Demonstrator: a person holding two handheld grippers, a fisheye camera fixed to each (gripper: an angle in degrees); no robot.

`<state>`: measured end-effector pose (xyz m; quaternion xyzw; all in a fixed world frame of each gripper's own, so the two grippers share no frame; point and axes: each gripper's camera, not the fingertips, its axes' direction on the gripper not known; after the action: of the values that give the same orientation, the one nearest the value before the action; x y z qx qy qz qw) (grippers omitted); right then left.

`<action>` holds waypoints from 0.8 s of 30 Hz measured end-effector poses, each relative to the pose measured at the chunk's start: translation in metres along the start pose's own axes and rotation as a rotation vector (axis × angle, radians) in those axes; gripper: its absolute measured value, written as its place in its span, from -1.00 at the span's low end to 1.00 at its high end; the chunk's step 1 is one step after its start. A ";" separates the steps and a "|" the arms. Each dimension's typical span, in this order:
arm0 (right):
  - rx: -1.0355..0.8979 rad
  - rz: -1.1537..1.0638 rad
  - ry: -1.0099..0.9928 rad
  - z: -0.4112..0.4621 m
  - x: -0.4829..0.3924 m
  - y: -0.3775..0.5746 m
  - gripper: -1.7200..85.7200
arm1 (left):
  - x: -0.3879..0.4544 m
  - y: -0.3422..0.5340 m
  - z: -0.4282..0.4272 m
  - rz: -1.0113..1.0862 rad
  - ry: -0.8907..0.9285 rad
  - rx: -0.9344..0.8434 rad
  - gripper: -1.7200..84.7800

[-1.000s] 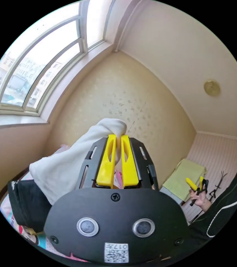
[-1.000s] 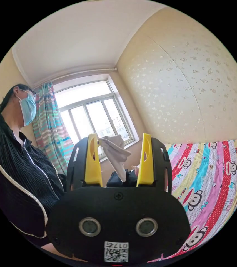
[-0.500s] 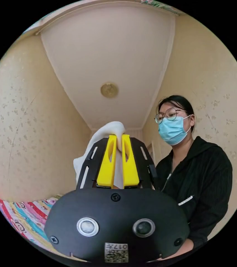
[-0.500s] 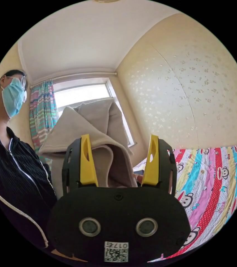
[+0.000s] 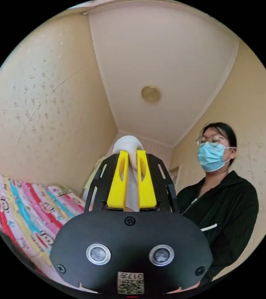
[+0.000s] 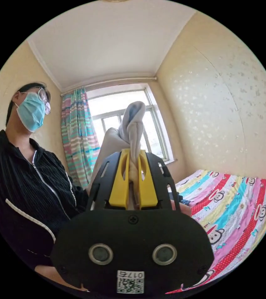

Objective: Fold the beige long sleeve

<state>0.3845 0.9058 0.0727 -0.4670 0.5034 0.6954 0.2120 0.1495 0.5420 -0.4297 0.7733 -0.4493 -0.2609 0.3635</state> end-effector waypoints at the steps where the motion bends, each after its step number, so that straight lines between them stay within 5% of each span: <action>1: -0.054 -0.072 0.096 -0.001 -0.012 -0.012 -0.86 | 0.004 0.000 -0.001 0.006 -0.069 -0.051 -0.82; 4: -0.112 -0.195 0.271 0.002 -0.040 -0.034 -0.86 | 0.021 0.001 0.004 0.055 -0.353 -0.295 -0.79; 8: -0.113 -0.180 0.402 0.004 -0.050 -0.049 -0.87 | 0.030 0.011 -0.028 0.043 -0.553 -0.154 -0.81; 11: -0.120 -0.169 0.422 0.010 -0.056 -0.049 -0.87 | 0.037 0.022 -0.056 0.098 -0.331 0.155 -0.80; 13: -0.139 -0.196 0.432 0.021 -0.065 -0.048 -0.87 | 0.030 0.024 -0.045 0.091 -0.183 0.193 -0.78; 19: -0.245 -0.262 0.498 0.061 -0.090 -0.053 -0.87 | 0.017 0.041 0.096 0.141 -0.043 -0.175 -0.57; 24: -0.328 -0.260 0.569 0.081 -0.095 -0.044 -0.86 | 0.006 0.063 0.166 0.053 -0.203 -0.326 -0.82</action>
<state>0.4280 1.0124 0.1376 -0.7301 0.3602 0.5761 0.0724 -0.0010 0.4611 -0.4793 0.6618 -0.4556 -0.3973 0.4434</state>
